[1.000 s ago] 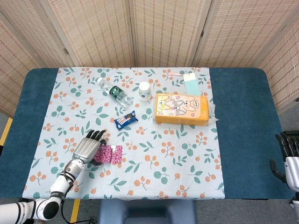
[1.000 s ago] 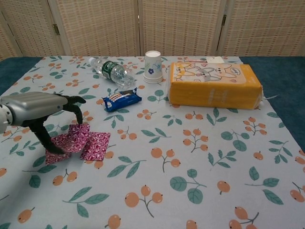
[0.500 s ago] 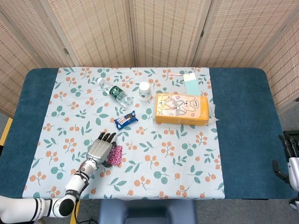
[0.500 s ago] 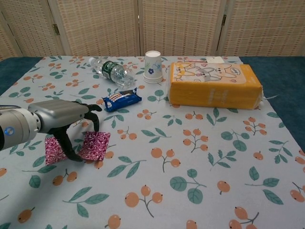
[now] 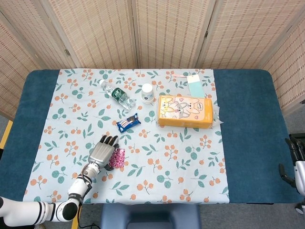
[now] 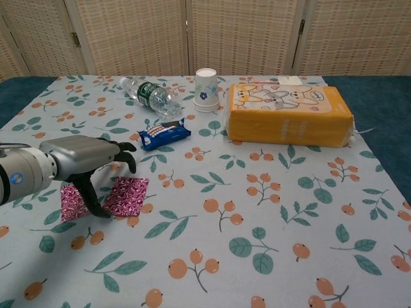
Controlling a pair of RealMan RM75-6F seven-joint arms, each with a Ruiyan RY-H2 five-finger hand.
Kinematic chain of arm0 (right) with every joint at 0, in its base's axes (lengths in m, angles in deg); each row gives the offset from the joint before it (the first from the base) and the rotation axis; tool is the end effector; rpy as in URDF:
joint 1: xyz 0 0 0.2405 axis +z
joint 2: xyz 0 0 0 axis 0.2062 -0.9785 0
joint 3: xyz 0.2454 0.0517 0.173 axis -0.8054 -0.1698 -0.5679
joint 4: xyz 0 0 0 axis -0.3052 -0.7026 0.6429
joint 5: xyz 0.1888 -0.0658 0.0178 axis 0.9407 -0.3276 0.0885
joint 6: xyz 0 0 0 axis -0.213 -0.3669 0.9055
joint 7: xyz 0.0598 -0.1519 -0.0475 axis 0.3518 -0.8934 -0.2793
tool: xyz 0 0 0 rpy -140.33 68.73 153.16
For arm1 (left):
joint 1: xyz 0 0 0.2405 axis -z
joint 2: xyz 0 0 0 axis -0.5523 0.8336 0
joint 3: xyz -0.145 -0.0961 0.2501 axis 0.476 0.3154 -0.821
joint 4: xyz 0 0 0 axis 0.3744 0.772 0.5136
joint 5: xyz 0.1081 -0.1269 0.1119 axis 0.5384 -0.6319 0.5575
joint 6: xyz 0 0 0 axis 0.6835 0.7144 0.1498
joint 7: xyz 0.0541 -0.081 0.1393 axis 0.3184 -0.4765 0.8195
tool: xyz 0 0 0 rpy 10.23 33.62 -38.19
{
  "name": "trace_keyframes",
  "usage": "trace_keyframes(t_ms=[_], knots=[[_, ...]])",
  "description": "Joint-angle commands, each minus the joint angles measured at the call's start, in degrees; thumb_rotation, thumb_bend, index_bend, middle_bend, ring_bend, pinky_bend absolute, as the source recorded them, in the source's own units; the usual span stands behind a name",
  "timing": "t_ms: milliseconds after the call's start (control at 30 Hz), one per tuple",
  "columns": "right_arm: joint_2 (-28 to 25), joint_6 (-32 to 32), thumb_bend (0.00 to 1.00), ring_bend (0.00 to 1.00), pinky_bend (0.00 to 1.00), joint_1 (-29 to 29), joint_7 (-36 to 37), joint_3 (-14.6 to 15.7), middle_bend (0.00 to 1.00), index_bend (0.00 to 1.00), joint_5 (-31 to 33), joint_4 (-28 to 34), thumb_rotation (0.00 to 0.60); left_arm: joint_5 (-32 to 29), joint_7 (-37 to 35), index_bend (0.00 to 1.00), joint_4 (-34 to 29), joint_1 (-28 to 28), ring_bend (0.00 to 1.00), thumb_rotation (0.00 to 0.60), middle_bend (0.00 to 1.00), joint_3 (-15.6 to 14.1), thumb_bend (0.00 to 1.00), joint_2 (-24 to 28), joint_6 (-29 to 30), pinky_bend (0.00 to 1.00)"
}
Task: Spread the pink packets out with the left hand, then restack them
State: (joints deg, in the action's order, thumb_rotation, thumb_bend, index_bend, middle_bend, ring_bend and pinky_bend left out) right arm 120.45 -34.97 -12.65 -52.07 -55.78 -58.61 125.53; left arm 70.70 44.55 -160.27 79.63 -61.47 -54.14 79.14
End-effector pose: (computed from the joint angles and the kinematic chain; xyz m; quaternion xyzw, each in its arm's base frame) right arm -0.3937 -0.1790 0.2134 0.5515 -0.3837 0.3664 0.6437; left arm -0.1938 0.3616 -0.0462 -0.7997 -0.3617 -0.2094 0.4311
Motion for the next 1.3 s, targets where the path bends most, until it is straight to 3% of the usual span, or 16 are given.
trace_keyframes(t_ms=[33, 600, 1300], knots=[[0.0, 0.0, 0.48, 0.00, 0.00, 0.0, 0.0, 0.0, 0.07, 0.00, 0.0, 0.0, 0.600, -0.2, -0.1, 0.23, -0.1, 0.1, 0.00, 0.572, 0.00, -0.1, 0.13, 0.0, 0.0, 0.00], [-0.1, 0.9, 0.48, 0.00, 0.00, 0.9, -0.7, -0.2, 0.07, 0.00, -0.5, 0.5, 0.600, 2.2, -3.7, 0.21, -3.1, -4.0, 0.00, 0.570, 0.00, -3.6, 0.13, 5.4, 3.6, 0.00], [-0.3, 0.9, 0.48, 0.00, 0.00, 1.1, -1.2, -0.2, 0.07, 0.00, -0.5, 1.1, 0.600, 2.9, -2.6, 0.20, 1.6, -5.3, 0.00, 0.571, 0.00, -3.8, 0.13, 2.4, 4.1, 0.00]])
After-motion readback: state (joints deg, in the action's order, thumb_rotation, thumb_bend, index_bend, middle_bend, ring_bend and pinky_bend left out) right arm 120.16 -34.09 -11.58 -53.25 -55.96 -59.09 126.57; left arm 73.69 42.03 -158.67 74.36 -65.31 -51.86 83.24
